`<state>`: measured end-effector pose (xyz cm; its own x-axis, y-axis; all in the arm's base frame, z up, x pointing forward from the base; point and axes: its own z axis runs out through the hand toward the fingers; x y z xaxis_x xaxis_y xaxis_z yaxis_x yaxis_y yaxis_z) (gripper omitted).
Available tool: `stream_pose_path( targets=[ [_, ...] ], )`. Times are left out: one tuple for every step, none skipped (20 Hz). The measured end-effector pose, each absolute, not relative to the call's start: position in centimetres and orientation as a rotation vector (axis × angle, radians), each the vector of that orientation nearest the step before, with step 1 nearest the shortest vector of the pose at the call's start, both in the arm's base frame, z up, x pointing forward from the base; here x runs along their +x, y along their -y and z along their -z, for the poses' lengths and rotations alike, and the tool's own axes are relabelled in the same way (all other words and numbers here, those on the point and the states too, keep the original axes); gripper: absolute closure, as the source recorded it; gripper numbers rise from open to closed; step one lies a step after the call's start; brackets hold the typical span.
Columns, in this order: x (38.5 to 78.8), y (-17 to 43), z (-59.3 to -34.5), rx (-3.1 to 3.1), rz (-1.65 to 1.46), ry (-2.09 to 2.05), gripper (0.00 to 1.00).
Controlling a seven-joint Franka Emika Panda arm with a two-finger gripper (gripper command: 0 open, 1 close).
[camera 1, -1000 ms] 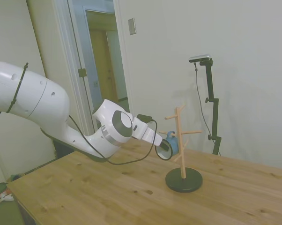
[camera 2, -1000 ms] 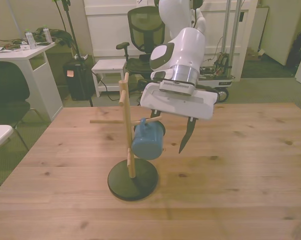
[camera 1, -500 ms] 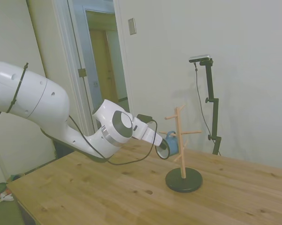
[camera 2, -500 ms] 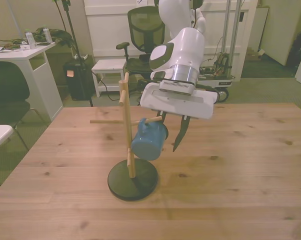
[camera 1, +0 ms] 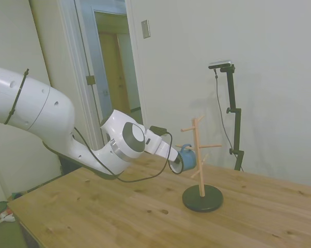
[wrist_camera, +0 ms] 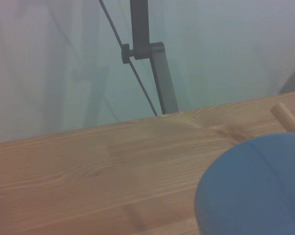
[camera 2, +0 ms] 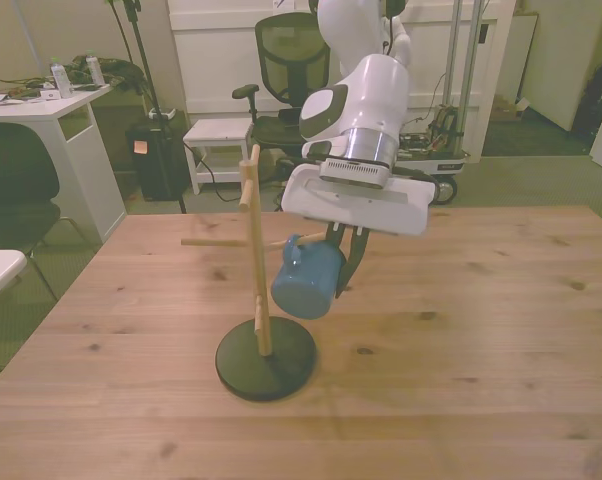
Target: Unload the mug
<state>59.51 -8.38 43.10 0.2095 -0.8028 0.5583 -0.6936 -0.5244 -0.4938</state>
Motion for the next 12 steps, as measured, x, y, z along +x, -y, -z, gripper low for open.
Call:
stream_pose_path(
  targets=[
    [59.44,8.35,-43.18,-2.334,1.214,-1.454,1.0],
    [59.38,8.33,-43.21,-2.334,1.214,-1.454,1.0],
    [59.34,8.32,-43.25,-2.333,1.215,-1.453,1.0],
    [59.32,8.31,-43.29,-2.333,1.216,-1.453,1.0],
    [59.31,8.3,-43.34,-2.332,1.217,-1.452,1.0],
    [59.28,8.29,-43.38,-2.332,1.217,-1.451,1.0],
    [59.24,8.26,-43.41,-2.331,1.218,-1.449,1.0],
    [59.17,8.22,-43.44,-2.33,1.218,-1.447,1.0],
    [59.1,8.17,-43.5,-2.329,1.218,-1.445,1.0],
    [59.04,8.12,-43.56,-2.328,1.219,-1.442,1.0],
    [58.99,8.06,-43.63,-2.325,1.22,-1.439,1.0],
    [58.93,8.0,-43.67,-2.324,1.219,-1.436,1.0]
  ],
)
